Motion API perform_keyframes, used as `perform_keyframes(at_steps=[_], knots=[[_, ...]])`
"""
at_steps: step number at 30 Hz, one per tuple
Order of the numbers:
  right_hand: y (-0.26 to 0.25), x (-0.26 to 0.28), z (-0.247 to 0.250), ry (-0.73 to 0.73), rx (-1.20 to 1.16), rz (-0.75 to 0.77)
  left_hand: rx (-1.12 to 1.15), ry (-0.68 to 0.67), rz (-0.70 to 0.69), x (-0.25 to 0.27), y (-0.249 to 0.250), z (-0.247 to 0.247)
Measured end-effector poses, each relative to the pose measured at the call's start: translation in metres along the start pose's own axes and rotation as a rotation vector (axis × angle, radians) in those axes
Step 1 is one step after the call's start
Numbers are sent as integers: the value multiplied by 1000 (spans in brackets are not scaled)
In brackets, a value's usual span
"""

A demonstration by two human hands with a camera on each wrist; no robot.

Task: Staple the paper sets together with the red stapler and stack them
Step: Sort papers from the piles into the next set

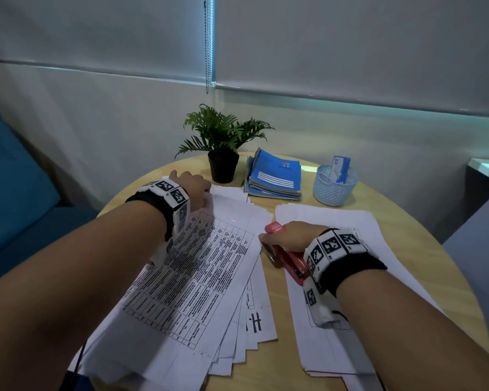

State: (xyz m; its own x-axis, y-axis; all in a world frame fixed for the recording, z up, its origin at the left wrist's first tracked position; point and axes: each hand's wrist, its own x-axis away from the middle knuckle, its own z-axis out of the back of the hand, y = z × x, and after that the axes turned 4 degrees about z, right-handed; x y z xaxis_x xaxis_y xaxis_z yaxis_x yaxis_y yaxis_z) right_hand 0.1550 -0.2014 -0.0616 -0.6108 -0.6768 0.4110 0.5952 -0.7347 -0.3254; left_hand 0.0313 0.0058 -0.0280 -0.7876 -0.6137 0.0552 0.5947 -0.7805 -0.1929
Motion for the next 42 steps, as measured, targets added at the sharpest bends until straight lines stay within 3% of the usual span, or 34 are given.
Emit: perform_keyframes(at_steps=[3,6,13,18,23,31,35,39,42], knots=[[8,15,4,-212,-498,119,11,36,-57,14,-5,19],[15,33,9,-277,-549,252,58,103,-92,26,-11,39],[15,62,9,-77,-908,435,261,47,-158,59,-5,88],[21,77,27,65,-1107,392,340,68,-175,73,-2,104],[24,84,44,88,-1087,348,275,28,-193,72,4,102],[25,106,86,142,-1002,303,464,77,-242,72,6,124],[35,91,82,182,-658,188,273,-30,-216,69,27,73],[41,73,61,145,-376,52,250,-203,-218,63,42,18],[30,71,44,116,-186,19,265,-222,-207,60,46,-4]])
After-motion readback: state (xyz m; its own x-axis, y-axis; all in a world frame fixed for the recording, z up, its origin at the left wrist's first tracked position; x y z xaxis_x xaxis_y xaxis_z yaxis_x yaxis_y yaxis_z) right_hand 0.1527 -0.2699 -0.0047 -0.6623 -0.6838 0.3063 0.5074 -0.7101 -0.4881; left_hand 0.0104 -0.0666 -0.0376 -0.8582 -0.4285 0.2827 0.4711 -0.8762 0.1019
